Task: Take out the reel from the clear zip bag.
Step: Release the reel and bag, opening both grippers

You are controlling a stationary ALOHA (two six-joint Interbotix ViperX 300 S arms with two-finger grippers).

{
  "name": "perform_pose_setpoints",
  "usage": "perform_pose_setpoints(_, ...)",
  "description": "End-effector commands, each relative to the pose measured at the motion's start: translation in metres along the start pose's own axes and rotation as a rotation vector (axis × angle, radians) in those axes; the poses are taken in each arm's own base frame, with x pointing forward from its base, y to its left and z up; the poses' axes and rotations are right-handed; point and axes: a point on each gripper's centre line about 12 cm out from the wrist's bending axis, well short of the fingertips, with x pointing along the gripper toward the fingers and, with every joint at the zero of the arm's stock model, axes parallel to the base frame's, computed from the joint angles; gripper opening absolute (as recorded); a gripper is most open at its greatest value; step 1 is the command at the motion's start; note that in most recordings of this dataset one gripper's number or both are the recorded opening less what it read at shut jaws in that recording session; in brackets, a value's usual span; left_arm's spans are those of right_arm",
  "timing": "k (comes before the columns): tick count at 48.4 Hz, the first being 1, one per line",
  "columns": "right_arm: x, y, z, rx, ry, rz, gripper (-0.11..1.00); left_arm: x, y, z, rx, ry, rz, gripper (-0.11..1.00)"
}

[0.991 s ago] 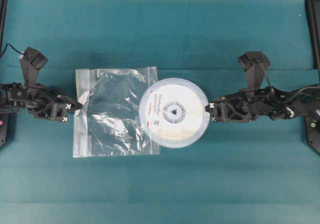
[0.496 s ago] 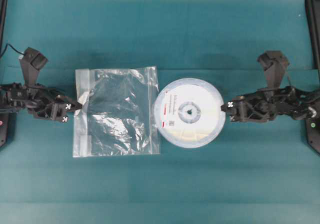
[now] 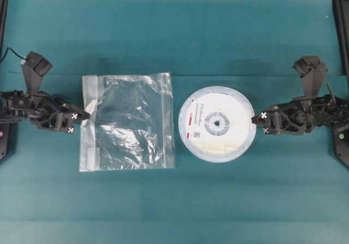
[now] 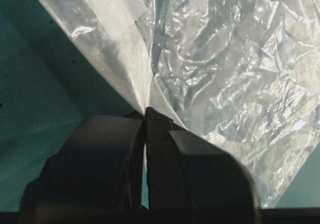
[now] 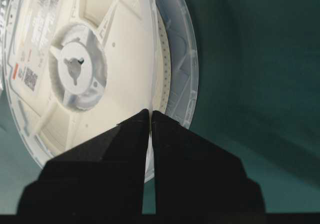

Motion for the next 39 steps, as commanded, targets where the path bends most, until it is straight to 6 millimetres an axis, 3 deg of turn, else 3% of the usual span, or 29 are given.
perform_pose_setpoints(1,-0.0007,0.0038,0.0008,0.007,-0.004,0.014,0.03,0.0005,-0.0028,0.0015,0.005,-0.002,-0.006,-0.01)
perform_pose_setpoints(39,0.0007,0.01,0.0044,0.022,-0.01,0.023,0.05,0.0009,-0.0037,0.0023,0.007,-0.001,-0.005,-0.01)
